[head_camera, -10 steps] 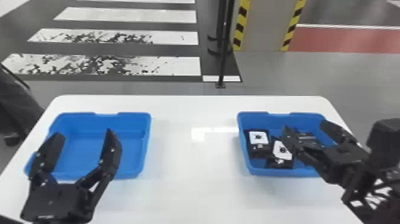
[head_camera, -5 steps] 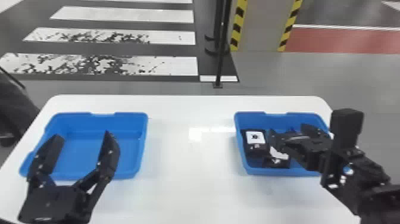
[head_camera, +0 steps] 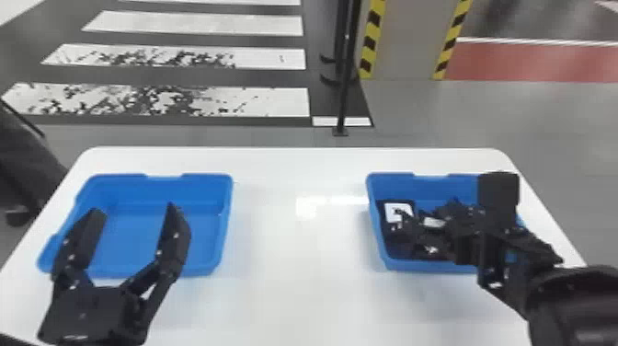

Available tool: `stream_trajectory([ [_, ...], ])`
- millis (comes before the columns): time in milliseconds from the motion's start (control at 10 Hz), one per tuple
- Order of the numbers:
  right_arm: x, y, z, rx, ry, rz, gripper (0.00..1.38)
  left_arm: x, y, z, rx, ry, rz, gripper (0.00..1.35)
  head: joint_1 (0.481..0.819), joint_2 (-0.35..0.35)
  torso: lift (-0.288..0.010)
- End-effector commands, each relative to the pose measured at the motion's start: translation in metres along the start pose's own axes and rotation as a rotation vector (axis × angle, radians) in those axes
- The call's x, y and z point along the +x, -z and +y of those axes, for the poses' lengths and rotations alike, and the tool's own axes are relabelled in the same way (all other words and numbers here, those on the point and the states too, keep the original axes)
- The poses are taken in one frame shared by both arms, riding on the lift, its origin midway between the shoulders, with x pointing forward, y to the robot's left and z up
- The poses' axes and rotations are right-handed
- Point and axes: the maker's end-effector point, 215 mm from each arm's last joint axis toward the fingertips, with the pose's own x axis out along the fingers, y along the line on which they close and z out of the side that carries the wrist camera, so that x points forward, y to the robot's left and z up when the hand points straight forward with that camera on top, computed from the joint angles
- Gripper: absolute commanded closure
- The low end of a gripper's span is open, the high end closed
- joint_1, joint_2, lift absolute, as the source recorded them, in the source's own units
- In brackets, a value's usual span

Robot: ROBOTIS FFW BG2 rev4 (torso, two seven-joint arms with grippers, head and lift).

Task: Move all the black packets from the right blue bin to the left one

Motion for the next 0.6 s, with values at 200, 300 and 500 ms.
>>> stream_trajectory([
  [200,0.018,0.009,0.002,0.003,-0.010,0.033,0.19,0.000,0.001,0.000,-0.002,0.000,-0.003,0.20,0.695,-0.038,-0.140],
  [300,0.023,0.012,0.006,0.003,-0.018,0.042,0.19,0.000,0.002,0.001,-0.004,-0.001,-0.003,0.20,0.695,-0.037,-0.140],
  [500,0.031,0.015,0.025,0.009,-0.057,0.048,0.21,-0.001,0.001,0.001,-0.006,-0.003,-0.005,0.20,0.695,-0.024,-0.140],
])
